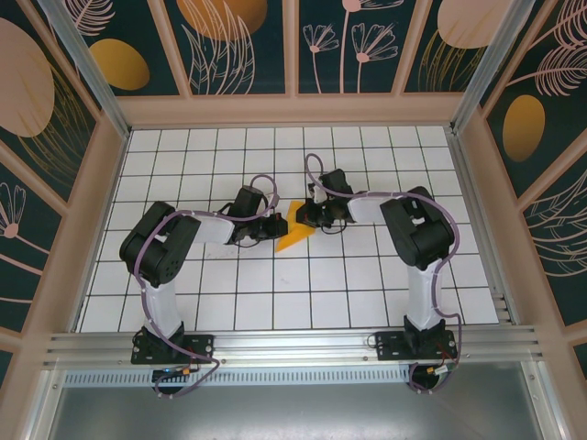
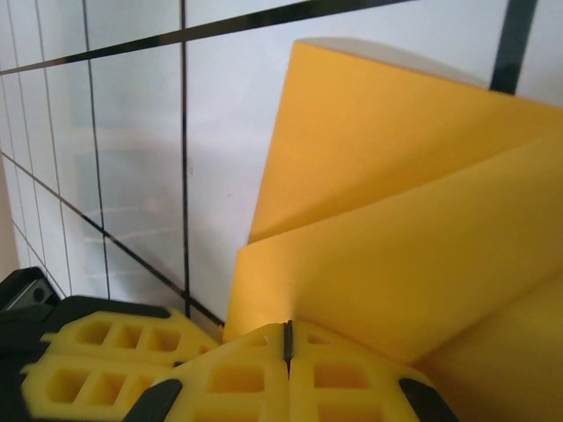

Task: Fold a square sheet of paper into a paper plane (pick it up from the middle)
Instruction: Fourth fold the wing at the center of the table.

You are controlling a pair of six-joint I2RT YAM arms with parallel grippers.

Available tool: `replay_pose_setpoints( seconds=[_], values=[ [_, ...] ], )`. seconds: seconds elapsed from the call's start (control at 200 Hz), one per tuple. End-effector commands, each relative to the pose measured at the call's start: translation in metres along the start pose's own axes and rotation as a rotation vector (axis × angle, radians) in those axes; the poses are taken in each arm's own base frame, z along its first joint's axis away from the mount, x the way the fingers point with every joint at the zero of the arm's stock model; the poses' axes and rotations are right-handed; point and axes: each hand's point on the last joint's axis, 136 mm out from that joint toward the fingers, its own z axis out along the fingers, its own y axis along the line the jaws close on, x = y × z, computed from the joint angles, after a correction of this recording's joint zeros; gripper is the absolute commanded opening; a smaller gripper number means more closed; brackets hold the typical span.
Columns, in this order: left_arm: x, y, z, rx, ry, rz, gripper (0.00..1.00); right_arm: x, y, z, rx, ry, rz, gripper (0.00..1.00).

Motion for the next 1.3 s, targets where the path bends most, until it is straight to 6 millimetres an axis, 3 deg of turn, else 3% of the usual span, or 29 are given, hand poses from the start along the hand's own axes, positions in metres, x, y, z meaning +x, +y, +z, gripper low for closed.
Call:
replay_pose_setpoints(
  seconds=[0.0,0.175,0.285,0.435,0.545,0.686,0.871,1.086,1.296],
  values=[
    [0.048,0.059,0.011,-0.194,0.145,-0.067,0.0,-0.01,-0.018,0.005,0.05,-0.008,-0.016,0.01],
    [0.051,0.061,0.01,-0.206,0.159,-0.057,0.0,-0.043,-0.061,-0.011,0.136,-0.089,0.064,0.01],
    [0.054,0.062,0.01,-0.206,0.166,-0.054,0.0,-0.066,-0.077,-0.025,0.157,-0.152,0.1,0.01],
    [0.053,0.062,0.01,-0.206,0.165,-0.054,0.0,-0.095,-0.075,-0.039,0.166,-0.209,0.087,0.01],
    [0.051,0.061,0.01,-0.207,0.16,-0.053,0.0,-0.108,-0.056,-0.051,0.14,-0.246,0.057,0.02],
    [0.049,0.06,0.01,-0.205,0.153,-0.057,0.0,-0.096,-0.016,-0.061,0.057,-0.262,0.009,0.02],
    [0.048,0.06,0.011,-0.204,0.15,-0.055,0.0,-0.049,0.011,-0.032,0.002,-0.15,-0.019,0.02],
    [0.048,0.062,0.011,-0.21,0.152,-0.057,0.0,-0.035,-0.008,-0.004,0.022,-0.073,0.005,0.01],
    [0.052,0.063,0.011,-0.211,0.166,-0.06,0.0,-0.046,-0.04,-0.005,0.069,-0.093,0.05,0.02]
  ],
)
